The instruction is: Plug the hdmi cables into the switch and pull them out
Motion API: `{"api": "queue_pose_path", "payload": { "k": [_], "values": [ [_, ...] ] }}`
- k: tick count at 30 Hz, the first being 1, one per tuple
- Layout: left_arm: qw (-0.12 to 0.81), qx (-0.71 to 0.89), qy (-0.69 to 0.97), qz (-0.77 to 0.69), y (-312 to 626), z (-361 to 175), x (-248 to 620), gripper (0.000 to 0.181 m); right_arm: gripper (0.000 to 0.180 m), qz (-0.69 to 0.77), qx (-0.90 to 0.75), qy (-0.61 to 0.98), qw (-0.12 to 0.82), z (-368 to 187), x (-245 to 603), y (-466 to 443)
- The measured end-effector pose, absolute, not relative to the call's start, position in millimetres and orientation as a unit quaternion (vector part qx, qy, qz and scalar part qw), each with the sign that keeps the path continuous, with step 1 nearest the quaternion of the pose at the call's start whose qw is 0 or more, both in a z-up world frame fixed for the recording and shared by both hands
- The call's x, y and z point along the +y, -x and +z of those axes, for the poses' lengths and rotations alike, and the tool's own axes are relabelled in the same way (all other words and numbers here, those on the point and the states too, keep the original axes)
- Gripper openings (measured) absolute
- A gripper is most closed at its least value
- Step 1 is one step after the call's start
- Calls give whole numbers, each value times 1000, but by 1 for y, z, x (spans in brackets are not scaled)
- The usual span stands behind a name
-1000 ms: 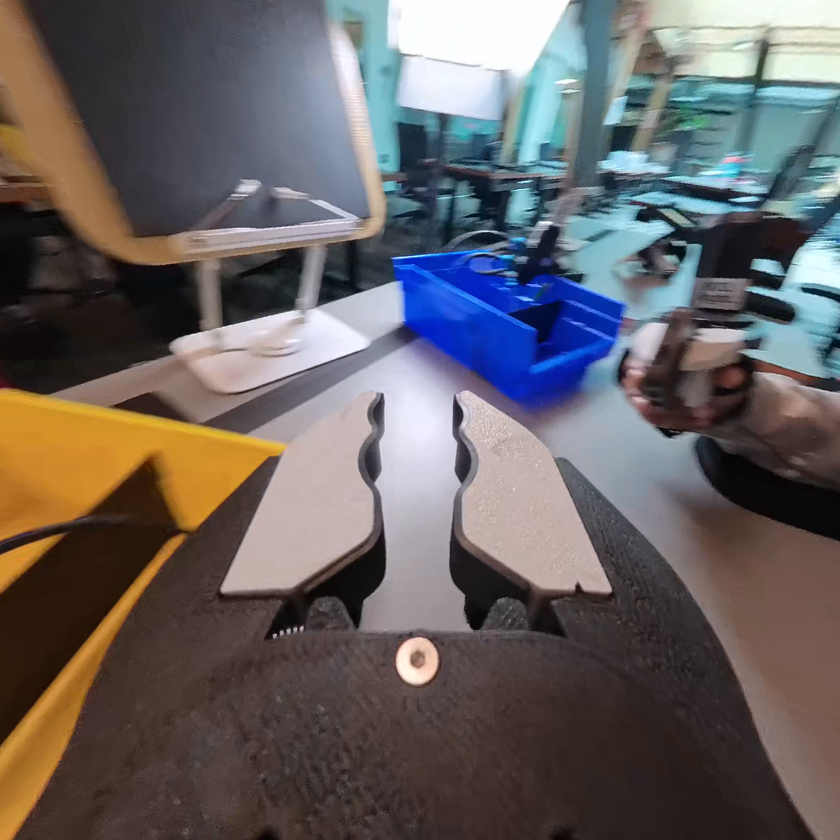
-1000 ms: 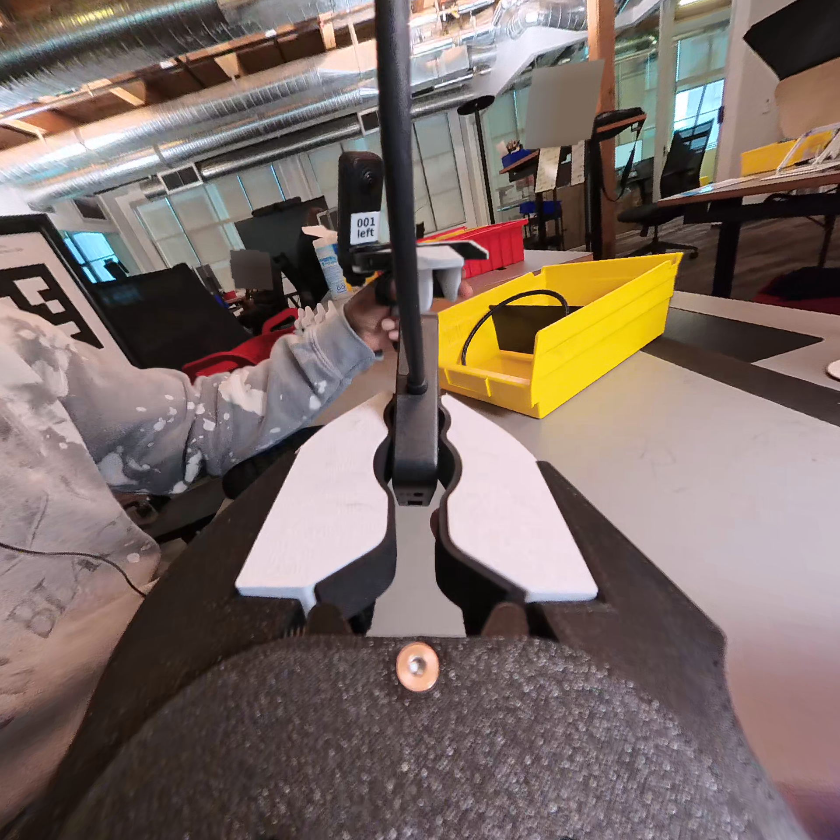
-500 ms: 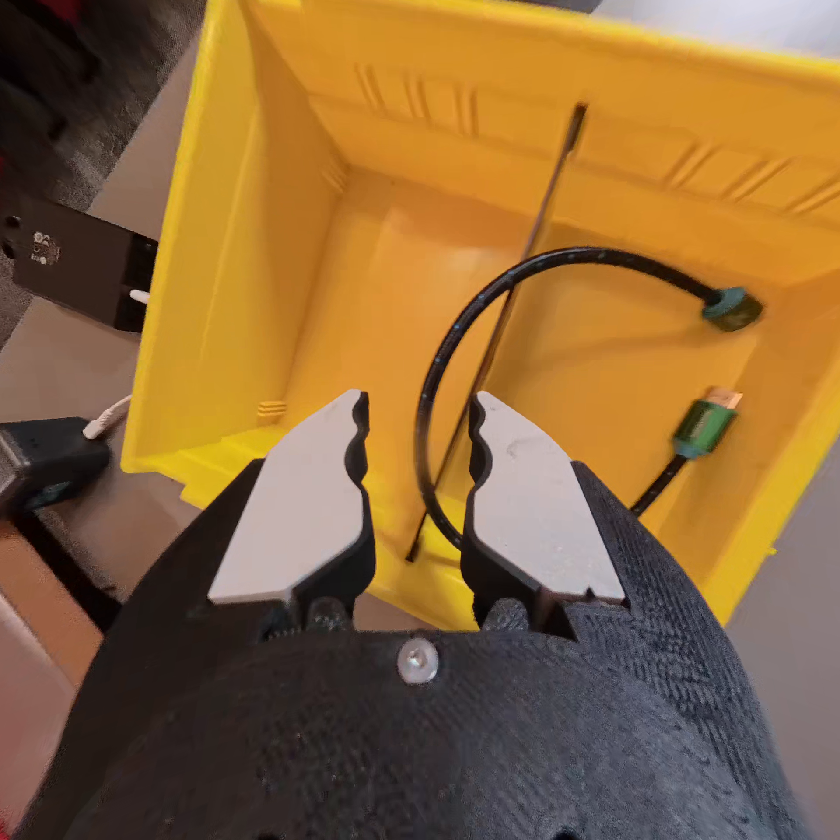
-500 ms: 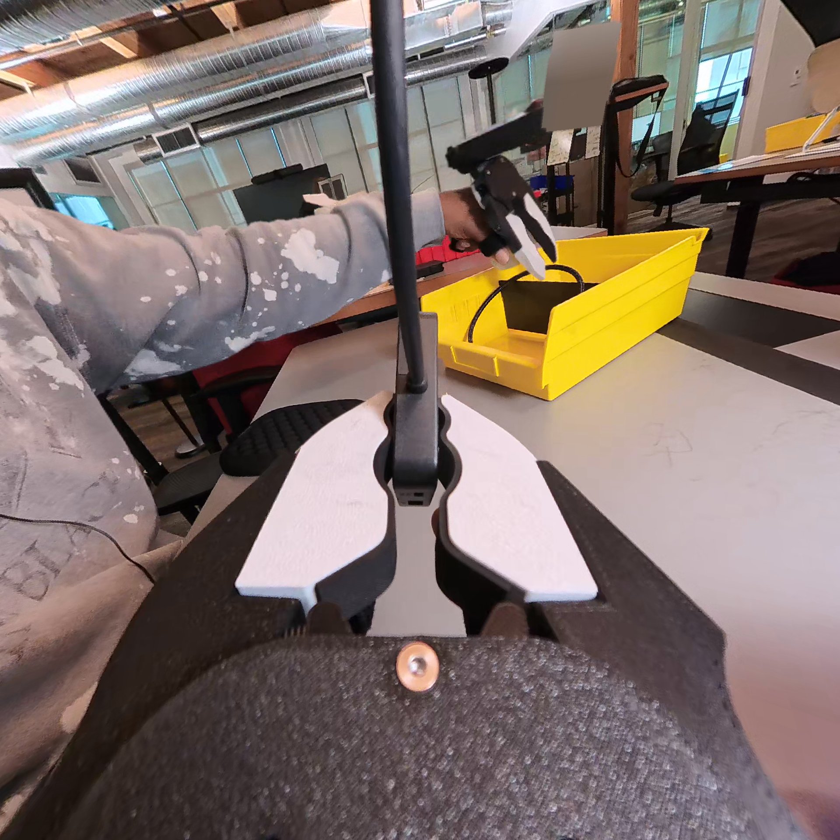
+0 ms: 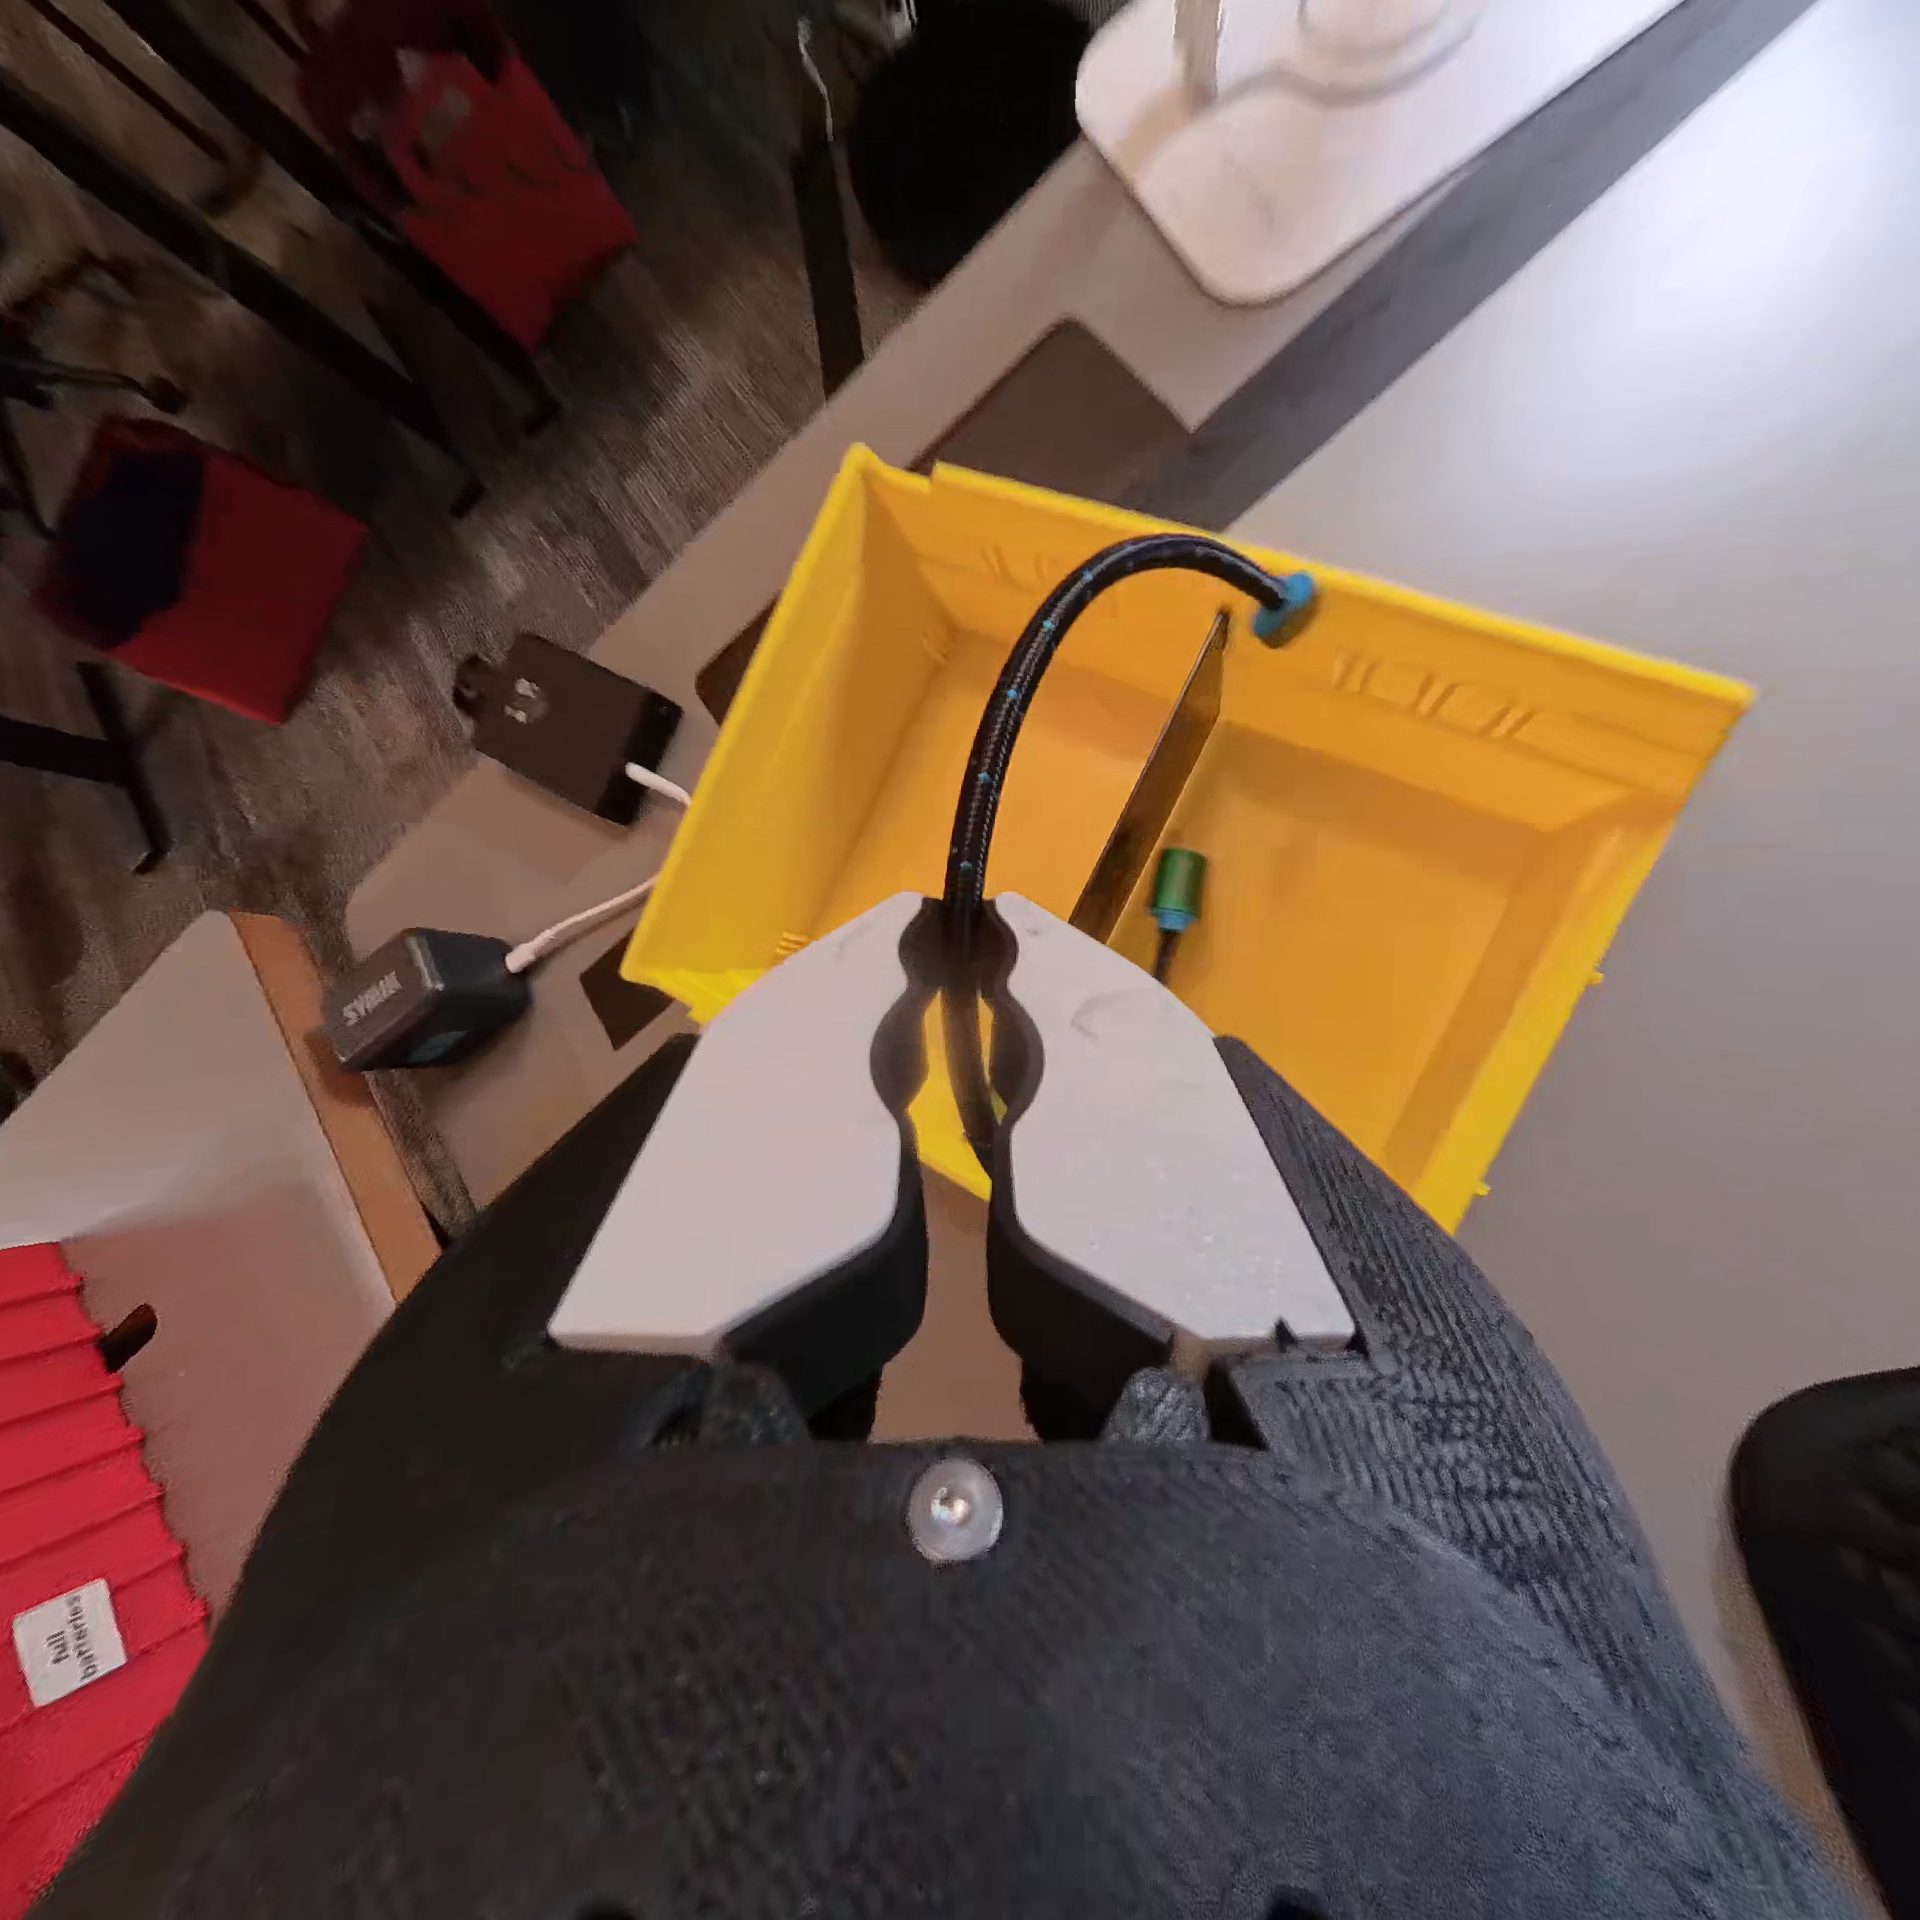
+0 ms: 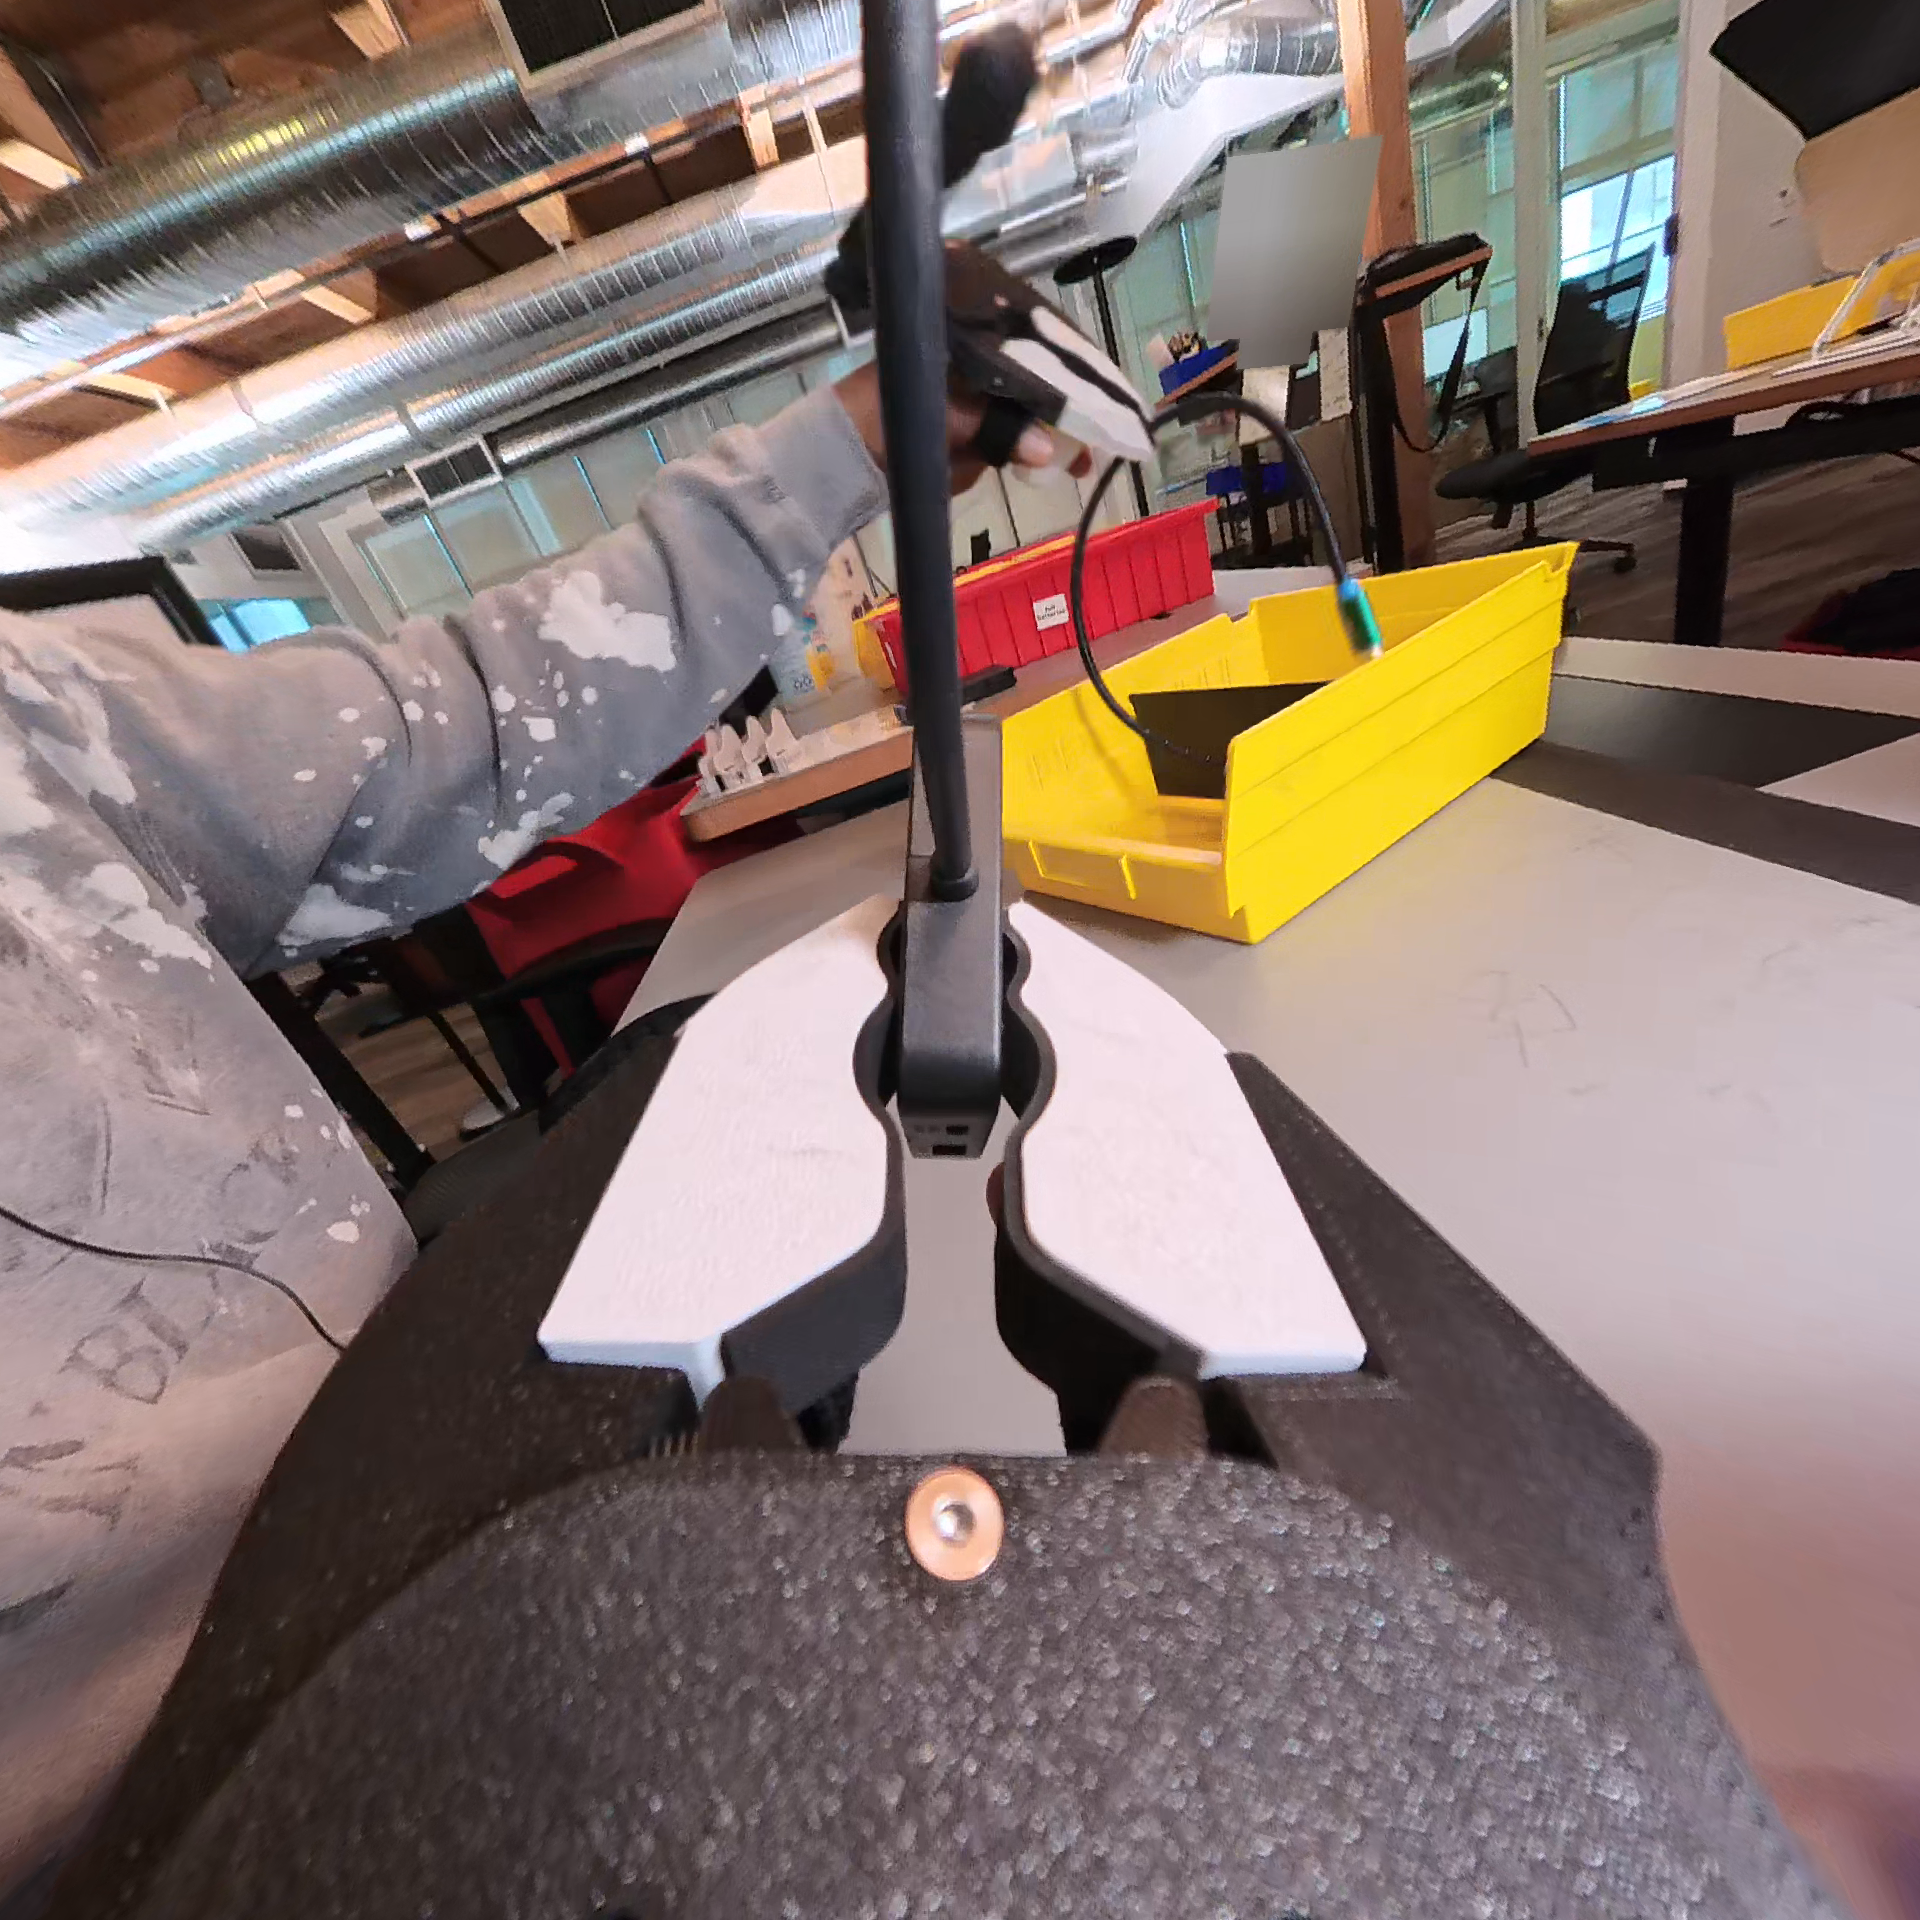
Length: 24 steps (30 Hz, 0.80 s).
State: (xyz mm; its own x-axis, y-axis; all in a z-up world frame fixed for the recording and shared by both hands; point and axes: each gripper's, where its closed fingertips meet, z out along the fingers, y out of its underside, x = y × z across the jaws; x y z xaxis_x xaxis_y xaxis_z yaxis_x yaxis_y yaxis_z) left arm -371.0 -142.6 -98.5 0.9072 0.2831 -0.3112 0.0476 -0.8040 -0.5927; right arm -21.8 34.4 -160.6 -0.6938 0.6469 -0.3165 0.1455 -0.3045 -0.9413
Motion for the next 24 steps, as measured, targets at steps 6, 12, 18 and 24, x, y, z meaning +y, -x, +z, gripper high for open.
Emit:
{"api": "queue_pose_path", "payload": {
  "k": [6,12,18,24],
  "values": [
    [477,-110,868,81,302,-30,-141,7,13,735,-549,348,193,-149,40,18],
    [587,-171,763,-210,195,-70,-108,7,13,758,-508,341,227,-129,56,11],
    [564,-309,714,-276,133,-217,-80,7,13,763,-493,347,234,-125,69,7],
    [517,-261,803,-141,114,-254,-100,9,13,752,-509,346,235,-131,63,10]
  ]
}}
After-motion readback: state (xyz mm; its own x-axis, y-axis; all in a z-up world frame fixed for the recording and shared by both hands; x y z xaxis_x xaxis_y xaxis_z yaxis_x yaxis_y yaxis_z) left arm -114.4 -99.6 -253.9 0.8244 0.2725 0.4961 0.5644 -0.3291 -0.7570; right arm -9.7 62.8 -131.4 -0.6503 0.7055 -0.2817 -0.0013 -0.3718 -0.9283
